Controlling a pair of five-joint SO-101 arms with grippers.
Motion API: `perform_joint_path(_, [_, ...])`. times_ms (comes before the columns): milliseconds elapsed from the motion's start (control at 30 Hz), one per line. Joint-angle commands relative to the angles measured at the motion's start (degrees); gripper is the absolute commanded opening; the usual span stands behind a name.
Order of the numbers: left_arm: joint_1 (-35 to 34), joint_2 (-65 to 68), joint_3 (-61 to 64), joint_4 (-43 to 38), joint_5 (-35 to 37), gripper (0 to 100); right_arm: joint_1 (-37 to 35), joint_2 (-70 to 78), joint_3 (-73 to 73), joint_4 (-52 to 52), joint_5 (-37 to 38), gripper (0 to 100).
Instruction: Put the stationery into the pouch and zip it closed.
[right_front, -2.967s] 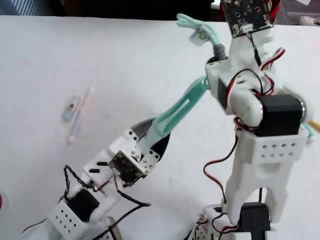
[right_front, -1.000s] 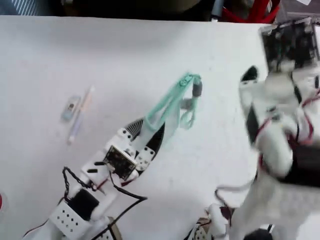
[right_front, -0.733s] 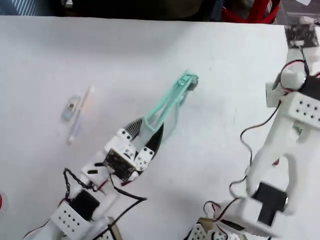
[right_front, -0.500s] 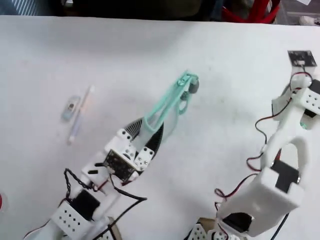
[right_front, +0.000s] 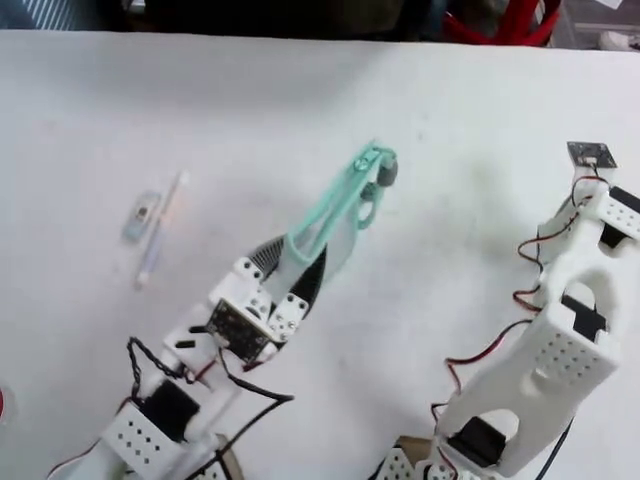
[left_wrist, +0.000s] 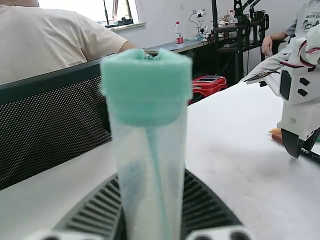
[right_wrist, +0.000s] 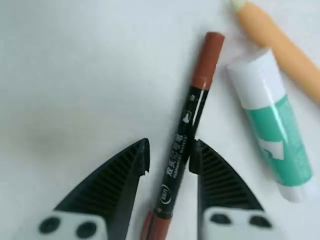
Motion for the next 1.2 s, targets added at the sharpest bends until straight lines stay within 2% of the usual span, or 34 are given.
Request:
perform_joint_path(0, [-1.1,0.04,-0.09,-0.62,-0.88,3,0.31,1.36,-0.7,-2.51,0.62,8.0])
perform_joint_path(100, [-1.1,0.04,-0.09,-0.62,-0.88,3,0.04,3.56,-0.7,-3.65,0.62,1.9])
perform_joint_path(267, [-0.92,0.04,-0.09,-0.62,-0.88,3,-0.22,0.57,-1.05,-1.98,0.09,1.7])
perform_joint_path(400, [-0.84,0.04,-0.09,-0.62,-0.88,4,-2.68,-11.47,-0.62,5.49,0.09,1.7])
perform_joint_path(667, [-0.84,0.04,-0.09,-0.62,-0.88,4,-12.97,-44.18,6.42,19.65,0.09,1.7])
perform_joint_path(800, [-0.84,0.04,-0.09,-0.62,-0.88,4,-20.18,-63.16,17.14,20.09,0.26,1.7])
perform_joint_path(933, [-0.84,0.04,-0.09,-0.62,-0.88,4,-31.6,-80.4,20.4,20.0,-0.7,1.7])
perform_joint_path(1033, [-0.84,0.04,-0.09,-0.62,-0.88,4,-40.04,-86.29,13.89,18.95,-8.44,1.7])
perform_joint_path(1167, [-1.01,0.04,-0.09,-0.62,-0.88,4,-51.12,-82.68,0.44,17.27,-19.78,1.7])
